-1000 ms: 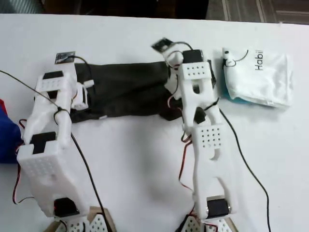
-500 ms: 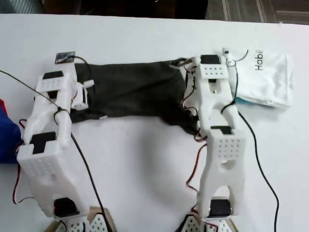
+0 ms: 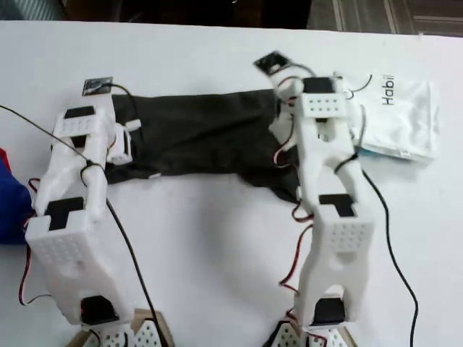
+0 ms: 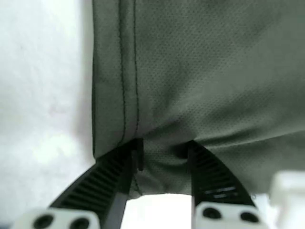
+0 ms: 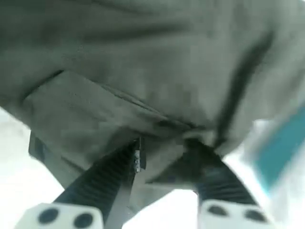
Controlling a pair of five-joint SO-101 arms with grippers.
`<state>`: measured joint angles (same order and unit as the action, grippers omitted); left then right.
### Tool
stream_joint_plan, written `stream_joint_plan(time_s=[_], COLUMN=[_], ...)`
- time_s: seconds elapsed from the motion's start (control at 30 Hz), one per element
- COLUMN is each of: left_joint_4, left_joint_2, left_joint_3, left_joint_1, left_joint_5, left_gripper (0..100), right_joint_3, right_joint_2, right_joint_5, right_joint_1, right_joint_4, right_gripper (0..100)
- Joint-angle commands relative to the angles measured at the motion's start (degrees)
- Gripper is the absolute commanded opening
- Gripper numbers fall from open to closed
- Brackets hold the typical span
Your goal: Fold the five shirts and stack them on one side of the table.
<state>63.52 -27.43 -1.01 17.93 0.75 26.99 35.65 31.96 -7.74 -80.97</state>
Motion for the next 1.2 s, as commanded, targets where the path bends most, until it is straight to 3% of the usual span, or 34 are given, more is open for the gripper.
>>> stream_joint_plan(time_s=[0.0,0.27,0.5,0.67,0.83,1.17], left_joint_4=[-2.2,-2.2,-2.2,-2.2,-2.2,-2.2], left_joint_2=[0.3,0.3,0.3,0.3,0.3,0.3], left_joint_3=[0.0,0.0,0.0,0.0,0.0,0.0], left_joint_1=[1.7,1.7,1.7,1.7,1.7,1.7], left_joint_5=[-0.3,-0.3,-0.4,-0.4,-0.4,-0.4], left_gripper=[17,17,17,17,17,17], right_joint_3=[1.3,1.3,0.9,0.8,0.8,1.0], right_joint_2=[2.9,4.5,2.9,-0.1,-7.8,-4.5], right_joint_5=[-0.7,-0.5,9.1,10.2,10.2,10.0], right_joint_1=[-3.2,-5.8,-0.5,5.6,7.3,-3.6], right_joint_4=[0.7,-6.1,-20.4,-20.4,-20.4,-11.6], right_gripper=[26.5,19.3,11.9,9.0,10.8,20.9])
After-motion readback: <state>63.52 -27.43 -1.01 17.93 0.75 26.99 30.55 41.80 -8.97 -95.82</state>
